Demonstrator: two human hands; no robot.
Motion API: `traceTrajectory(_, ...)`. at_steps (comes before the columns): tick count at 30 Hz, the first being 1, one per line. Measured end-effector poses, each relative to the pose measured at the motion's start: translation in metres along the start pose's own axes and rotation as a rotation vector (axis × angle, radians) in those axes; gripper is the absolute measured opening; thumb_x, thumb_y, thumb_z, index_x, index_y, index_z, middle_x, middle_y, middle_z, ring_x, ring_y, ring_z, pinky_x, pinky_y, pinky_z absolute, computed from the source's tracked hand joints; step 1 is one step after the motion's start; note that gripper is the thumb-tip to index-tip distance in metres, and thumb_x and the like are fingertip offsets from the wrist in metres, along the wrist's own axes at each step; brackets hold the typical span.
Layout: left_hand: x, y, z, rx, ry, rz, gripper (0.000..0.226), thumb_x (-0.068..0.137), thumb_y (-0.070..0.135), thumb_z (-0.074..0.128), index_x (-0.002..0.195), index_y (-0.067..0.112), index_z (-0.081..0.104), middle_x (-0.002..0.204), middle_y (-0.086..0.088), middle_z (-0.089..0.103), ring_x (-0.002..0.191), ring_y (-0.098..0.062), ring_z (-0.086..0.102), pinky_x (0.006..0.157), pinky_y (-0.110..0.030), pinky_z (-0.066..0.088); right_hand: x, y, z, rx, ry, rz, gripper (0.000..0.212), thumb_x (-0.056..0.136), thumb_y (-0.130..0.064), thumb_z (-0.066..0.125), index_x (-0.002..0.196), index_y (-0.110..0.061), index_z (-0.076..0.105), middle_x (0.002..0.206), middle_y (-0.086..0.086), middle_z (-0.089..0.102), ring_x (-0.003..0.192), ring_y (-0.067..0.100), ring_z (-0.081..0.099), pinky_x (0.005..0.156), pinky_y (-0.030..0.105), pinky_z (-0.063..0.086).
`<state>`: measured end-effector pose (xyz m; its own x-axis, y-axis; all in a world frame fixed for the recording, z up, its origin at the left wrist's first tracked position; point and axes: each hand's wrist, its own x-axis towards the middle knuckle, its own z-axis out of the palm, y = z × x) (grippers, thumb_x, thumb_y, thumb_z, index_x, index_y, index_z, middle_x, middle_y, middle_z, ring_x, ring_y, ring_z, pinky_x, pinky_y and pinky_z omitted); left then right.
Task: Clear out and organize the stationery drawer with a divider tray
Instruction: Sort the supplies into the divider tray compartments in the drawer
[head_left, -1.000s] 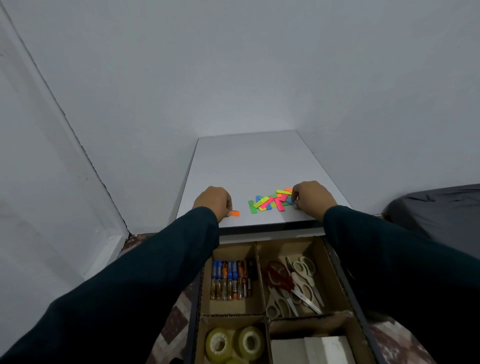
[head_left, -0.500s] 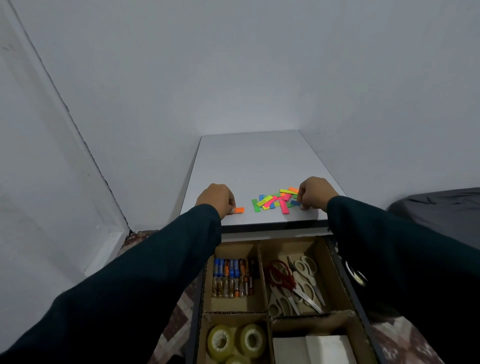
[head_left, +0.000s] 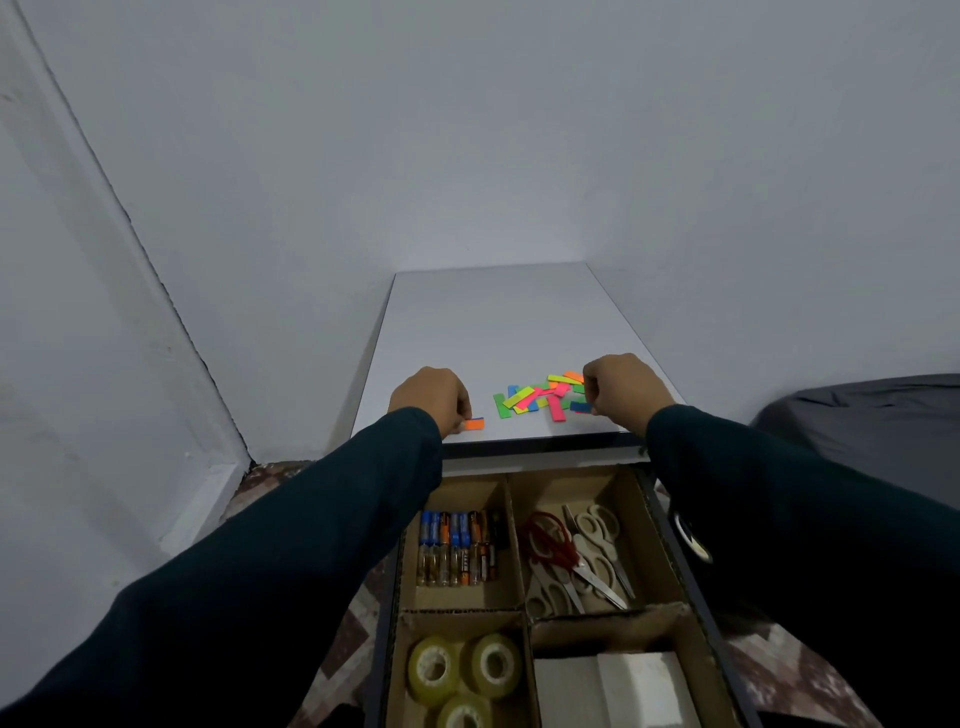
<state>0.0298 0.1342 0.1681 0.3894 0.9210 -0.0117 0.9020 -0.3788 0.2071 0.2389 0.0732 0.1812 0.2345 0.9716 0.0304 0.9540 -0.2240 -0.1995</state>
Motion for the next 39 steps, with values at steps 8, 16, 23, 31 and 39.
traceTrajectory(8,-0.003,0.003,0.002,-0.011,0.013,-0.031,0.024,0.089,0.019,0.063,0.109,0.008,0.068,0.112,-0.009,0.066,0.104,-0.022,0.059,0.091,-0.028,0.047,-0.006,0.005,0.015,0.007,0.042,-0.049,0.013,0.092,-0.007,0.054,0.102,-0.006,0.062,0.105,0.014,0.063,0.09,0.023,0.056,0.087,0.028,0.047)
traceTrajectory(16,-0.008,0.007,0.004,-0.025,0.035,-0.055,0.025,0.089,0.021,0.062,0.11,0.008,0.067,0.112,-0.009,0.066,0.103,-0.022,0.06,0.09,-0.028,0.047,-0.011,0.004,0.008,0.059,0.01,-0.014,0.019,0.093,-0.011,0.055,0.108,-0.002,0.062,0.11,0.016,0.063,0.103,0.026,0.059,0.093,0.029,0.045)
traceTrajectory(23,-0.028,0.015,-0.003,-0.155,0.041,-0.065,0.022,0.087,0.016,0.065,0.106,0.008,0.07,0.111,-0.007,0.067,0.104,-0.02,0.06,0.085,-0.025,0.046,-0.033,0.005,0.004,0.201,0.045,-0.005,0.013,0.085,-0.006,0.063,0.097,-0.001,0.067,0.103,0.014,0.067,0.099,0.025,0.061,0.087,0.028,0.048)
traceTrajectory(31,-0.079,0.032,0.021,-0.487,-0.05,-0.132,0.013,0.083,0.004,0.068,0.096,0.001,0.071,0.093,-0.013,0.069,0.077,-0.016,0.06,0.084,-0.031,0.055,-0.091,0.002,0.016,0.586,-0.106,0.096,0.013,0.083,0.006,0.063,0.077,-0.005,0.063,0.103,0.018,0.067,0.086,0.024,0.065,0.078,0.029,0.056)
traceTrajectory(39,-0.129,0.038,0.069,-0.726,-0.189,-0.269,0.01,0.086,0.002,0.064,0.095,0.001,0.068,0.072,-0.007,0.062,0.061,-0.012,0.056,0.062,-0.023,0.051,-0.15,0.006,0.063,0.7,-0.359,0.223,0.011,0.083,0.005,0.063,0.078,-0.004,0.061,0.084,0.011,0.062,0.076,0.02,0.064,0.064,0.026,0.056)
